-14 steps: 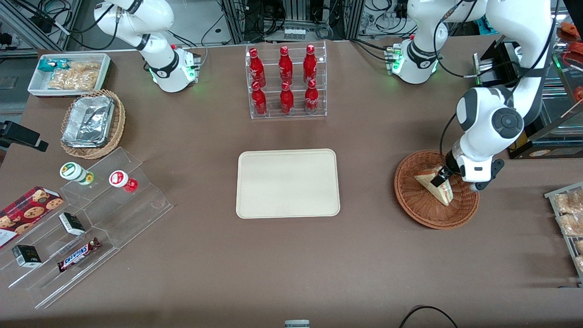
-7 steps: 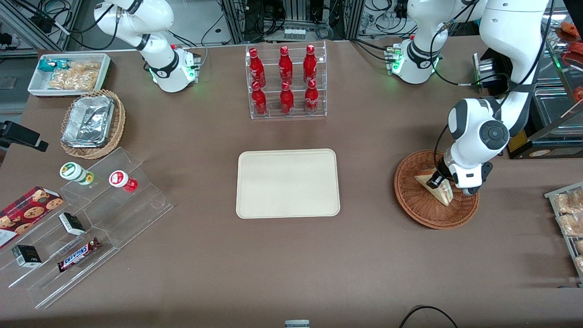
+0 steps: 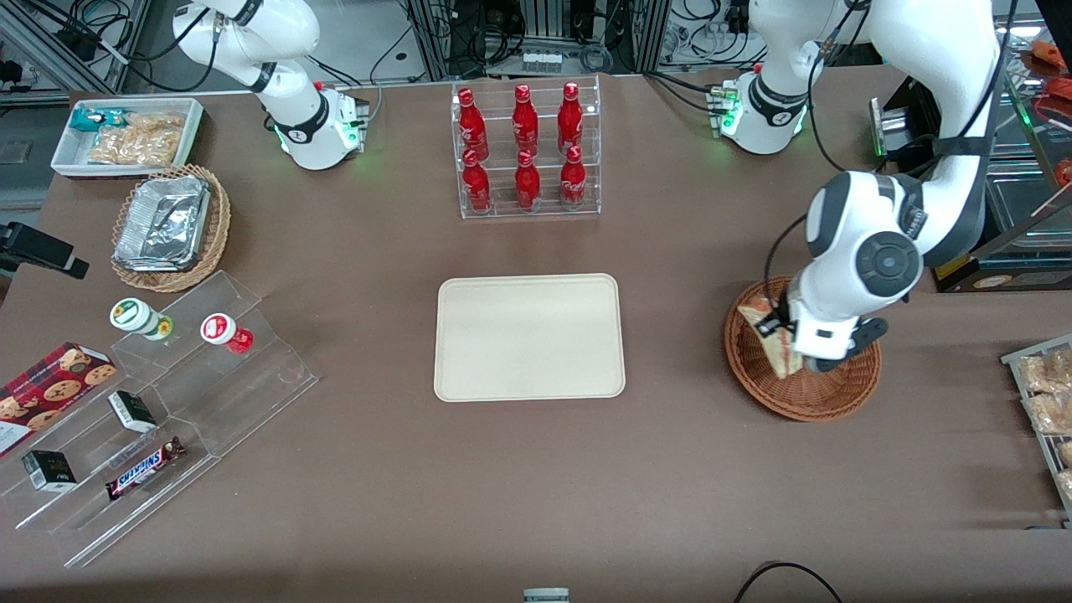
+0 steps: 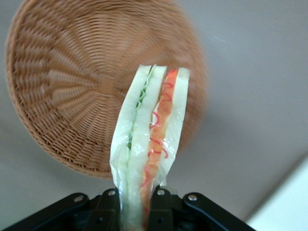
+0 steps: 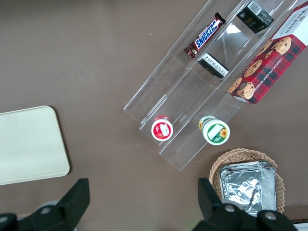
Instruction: Place sandwich from basket to tray
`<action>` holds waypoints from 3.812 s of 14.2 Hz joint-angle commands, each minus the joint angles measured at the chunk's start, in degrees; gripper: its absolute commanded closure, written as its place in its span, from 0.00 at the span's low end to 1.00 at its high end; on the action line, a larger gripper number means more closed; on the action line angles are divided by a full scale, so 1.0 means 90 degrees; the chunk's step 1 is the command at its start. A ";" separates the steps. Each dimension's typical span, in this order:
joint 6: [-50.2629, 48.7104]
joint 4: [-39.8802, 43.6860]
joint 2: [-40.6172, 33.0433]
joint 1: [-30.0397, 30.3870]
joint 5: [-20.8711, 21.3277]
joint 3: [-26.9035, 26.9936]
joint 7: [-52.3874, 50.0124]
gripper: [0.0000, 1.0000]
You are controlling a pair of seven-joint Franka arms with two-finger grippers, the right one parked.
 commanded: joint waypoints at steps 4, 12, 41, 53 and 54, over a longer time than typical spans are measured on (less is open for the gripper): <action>-0.0469 0.2444 0.1966 -0.1575 -0.0304 0.0023 -0.0156 1.00; 0.0125 0.4322 0.3569 -0.2934 -0.0304 -0.0113 -0.2121 1.00; -0.0831 0.2100 0.1171 -0.2156 -0.0245 0.0121 -0.1208 0.00; -0.2237 0.0631 -0.1672 0.0170 0.0007 0.0218 0.2965 0.00; -0.2285 0.0650 -0.1809 0.0393 0.0212 0.0208 0.2985 0.00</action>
